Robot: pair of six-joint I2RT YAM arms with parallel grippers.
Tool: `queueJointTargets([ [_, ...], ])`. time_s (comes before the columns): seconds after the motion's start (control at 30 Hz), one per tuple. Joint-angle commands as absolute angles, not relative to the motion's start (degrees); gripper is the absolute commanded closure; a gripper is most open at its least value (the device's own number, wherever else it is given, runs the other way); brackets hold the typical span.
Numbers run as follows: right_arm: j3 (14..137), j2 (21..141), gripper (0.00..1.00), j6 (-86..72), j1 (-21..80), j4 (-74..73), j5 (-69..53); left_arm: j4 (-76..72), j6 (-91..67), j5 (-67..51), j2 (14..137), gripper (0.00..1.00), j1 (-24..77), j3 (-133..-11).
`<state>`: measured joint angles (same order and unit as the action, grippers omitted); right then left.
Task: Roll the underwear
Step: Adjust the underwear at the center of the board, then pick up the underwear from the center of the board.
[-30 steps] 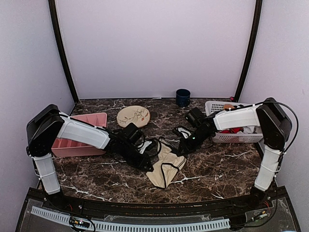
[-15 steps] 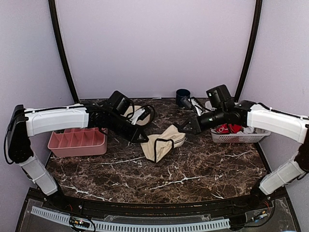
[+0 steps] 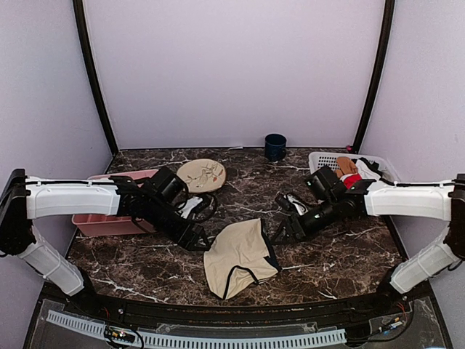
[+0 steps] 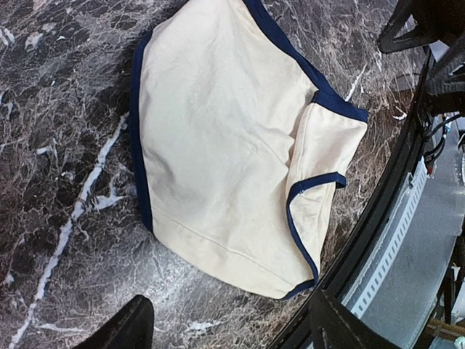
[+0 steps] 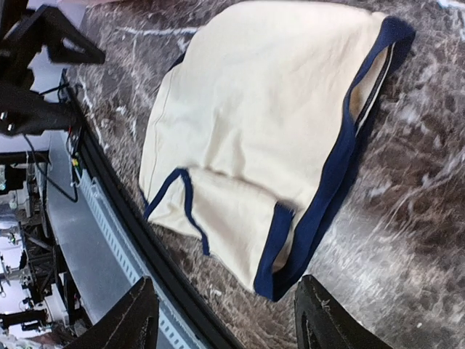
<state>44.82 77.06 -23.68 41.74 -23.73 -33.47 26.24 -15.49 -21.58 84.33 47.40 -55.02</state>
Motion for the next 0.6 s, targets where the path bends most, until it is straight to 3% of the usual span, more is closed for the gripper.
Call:
queueJointTargets([
  [0.0, 52.67, 86.42, 0.40, -22.56, 40.61, -21.60, -26.35, 22.42, -20.31, -21.13, 85.15, 0.26, 47.19, -53.36],
  [0.27, 64.27, 100.32, 0.47, -19.51, 38.27, -21.47, -23.73, 19.84, -20.07, -21.76, 87.14, 0.32, 47.11, -55.47],
  [0.57, 65.63, 104.01, 0.49, -17.76, 35.08, -21.28, -23.88, 21.02, -14.62, -23.23, 94.47, 0.30, 47.11, -63.88],
])
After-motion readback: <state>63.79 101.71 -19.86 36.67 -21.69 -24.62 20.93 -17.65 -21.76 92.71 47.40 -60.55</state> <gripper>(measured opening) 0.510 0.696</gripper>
